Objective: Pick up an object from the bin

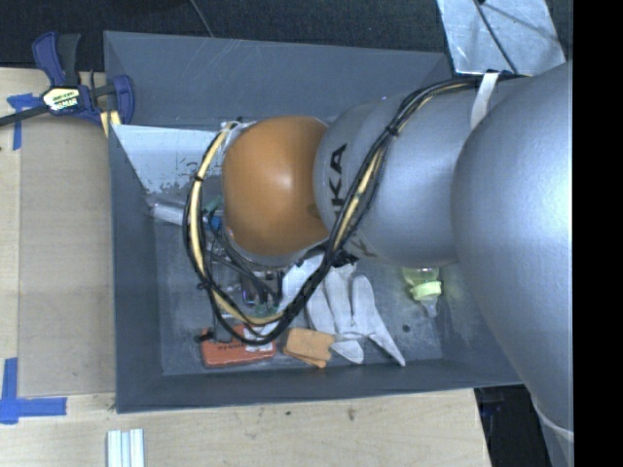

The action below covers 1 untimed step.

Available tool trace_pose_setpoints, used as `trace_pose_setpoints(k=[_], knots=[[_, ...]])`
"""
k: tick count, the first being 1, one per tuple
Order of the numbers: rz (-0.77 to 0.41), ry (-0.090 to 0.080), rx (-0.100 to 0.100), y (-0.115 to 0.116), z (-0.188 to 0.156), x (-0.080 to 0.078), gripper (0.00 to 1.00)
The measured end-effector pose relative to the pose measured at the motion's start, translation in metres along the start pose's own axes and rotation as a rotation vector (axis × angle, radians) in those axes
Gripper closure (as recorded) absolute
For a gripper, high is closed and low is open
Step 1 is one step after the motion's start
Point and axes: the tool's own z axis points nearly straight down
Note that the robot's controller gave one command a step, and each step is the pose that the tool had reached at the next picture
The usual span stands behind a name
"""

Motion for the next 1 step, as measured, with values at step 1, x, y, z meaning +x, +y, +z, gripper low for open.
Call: trace_pose_setpoints(k=[1], knots=[[0.004, -0.008, -0.002, -0.0009, -0.0047, -0.0020, 0.00]])
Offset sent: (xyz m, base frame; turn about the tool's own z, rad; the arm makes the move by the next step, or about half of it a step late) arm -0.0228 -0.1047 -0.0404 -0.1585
